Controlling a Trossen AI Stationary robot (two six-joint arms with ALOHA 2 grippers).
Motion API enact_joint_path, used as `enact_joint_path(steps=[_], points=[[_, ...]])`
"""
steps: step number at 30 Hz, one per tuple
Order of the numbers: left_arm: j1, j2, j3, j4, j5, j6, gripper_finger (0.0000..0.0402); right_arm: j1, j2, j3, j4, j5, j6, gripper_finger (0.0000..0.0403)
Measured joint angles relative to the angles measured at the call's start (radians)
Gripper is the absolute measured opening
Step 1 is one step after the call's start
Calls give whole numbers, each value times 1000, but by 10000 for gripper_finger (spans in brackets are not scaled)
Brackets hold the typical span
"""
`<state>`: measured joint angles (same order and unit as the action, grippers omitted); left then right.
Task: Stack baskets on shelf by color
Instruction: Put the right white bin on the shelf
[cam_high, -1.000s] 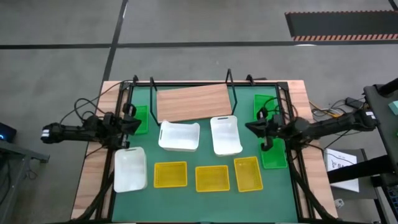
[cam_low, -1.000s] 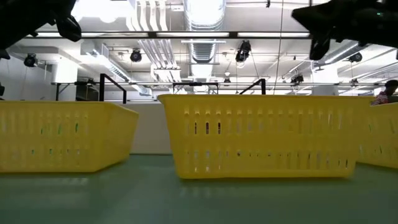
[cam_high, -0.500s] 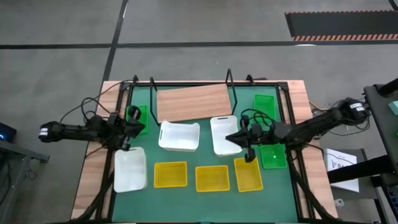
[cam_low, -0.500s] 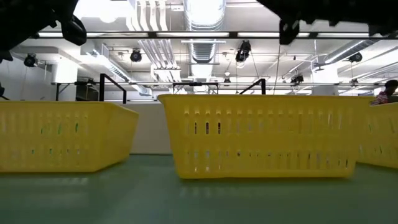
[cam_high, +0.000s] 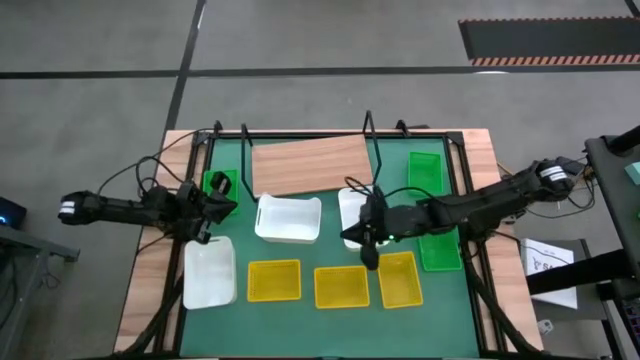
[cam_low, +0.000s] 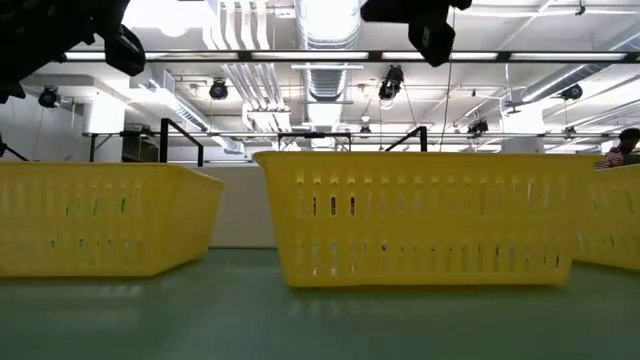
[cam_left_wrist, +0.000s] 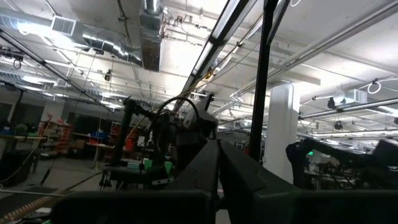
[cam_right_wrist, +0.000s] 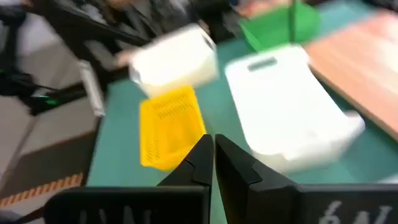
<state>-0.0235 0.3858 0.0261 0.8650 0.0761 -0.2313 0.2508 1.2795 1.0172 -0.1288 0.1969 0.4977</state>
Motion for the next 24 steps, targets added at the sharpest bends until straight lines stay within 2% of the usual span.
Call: enact_joint_path(steps=[6,9,12,16,24], points=[[0,10,0,23,0,0,0,0,141,273,-484,14,223,9],[0,8,0,35,0,-1,0,0,216,387,-675,13,346,9],[0,7,0,45,0,-1,0,-3,289,474,-813,-11,394,12],[0,8,0,45,0,0,0,-15,377,546,-899,-94,428,39],[0,11,0,43,0,1,0,-87,514,651,-980,-123,444,145]])
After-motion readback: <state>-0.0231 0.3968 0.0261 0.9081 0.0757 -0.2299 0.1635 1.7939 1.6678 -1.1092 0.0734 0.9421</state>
